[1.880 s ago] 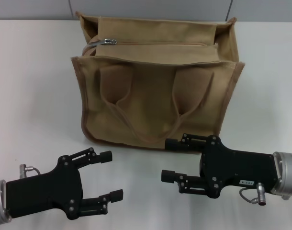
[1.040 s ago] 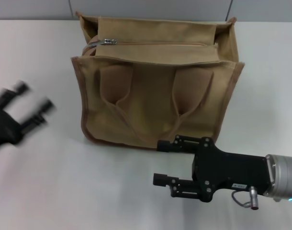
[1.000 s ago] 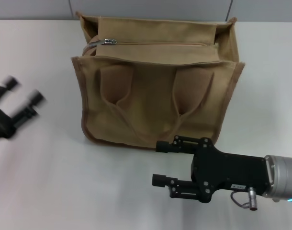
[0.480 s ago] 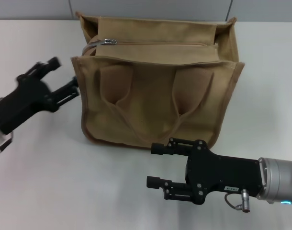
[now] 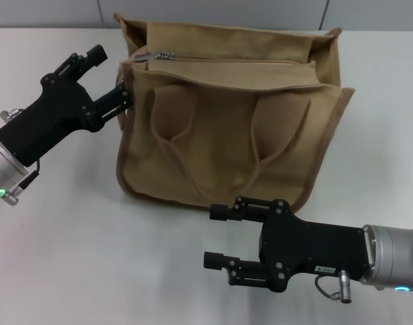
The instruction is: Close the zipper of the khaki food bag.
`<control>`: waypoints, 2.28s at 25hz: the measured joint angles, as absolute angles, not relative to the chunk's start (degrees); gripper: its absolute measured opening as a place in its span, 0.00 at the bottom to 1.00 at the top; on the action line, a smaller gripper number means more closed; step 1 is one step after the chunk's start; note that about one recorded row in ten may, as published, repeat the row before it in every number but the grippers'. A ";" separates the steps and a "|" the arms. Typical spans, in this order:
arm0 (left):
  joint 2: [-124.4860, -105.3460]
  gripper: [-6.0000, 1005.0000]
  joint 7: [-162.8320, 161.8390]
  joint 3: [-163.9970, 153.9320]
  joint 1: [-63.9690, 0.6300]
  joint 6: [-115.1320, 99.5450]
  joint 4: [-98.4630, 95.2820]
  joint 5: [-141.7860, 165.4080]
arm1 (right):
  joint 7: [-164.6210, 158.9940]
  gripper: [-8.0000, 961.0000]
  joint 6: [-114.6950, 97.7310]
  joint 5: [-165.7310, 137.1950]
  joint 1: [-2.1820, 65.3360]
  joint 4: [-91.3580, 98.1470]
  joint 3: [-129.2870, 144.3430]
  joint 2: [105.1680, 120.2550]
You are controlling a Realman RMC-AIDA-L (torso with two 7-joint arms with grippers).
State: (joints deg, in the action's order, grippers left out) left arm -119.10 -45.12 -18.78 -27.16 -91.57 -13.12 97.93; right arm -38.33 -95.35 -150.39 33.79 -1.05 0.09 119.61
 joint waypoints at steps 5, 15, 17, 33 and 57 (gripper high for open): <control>-119.12 0.84 -43.16 -18.73 -27.14 -91.05 -11.51 94.73 | -38.30 0.71 -95.17 -150.24 33.86 -1.05 0.04 119.61; -119.09 0.84 -43.34 -18.63 -27.18 -88.85 -11.27 93.03 | -38.23 0.71 -94.58 -149.95 34.11 -1.03 -0.43 119.61; -119.09 0.84 -43.07 -18.78 -27.18 -88.78 -11.19 93.14 | -38.23 0.71 -94.52 -149.94 34.16 -1.04 -0.48 119.61; -119.09 0.34 -42.84 -19.59 -26.95 -92.40 -10.44 93.39 | -37.67 0.71 -94.92 -149.80 34.54 -1.22 -1.37 119.61; -119.18 0.04 -48.49 -20.39 -31.09 -104.08 -6.64 93.62 | 10.30 0.64 -86.64 -149.76 30.50 -19.58 -36.93 119.75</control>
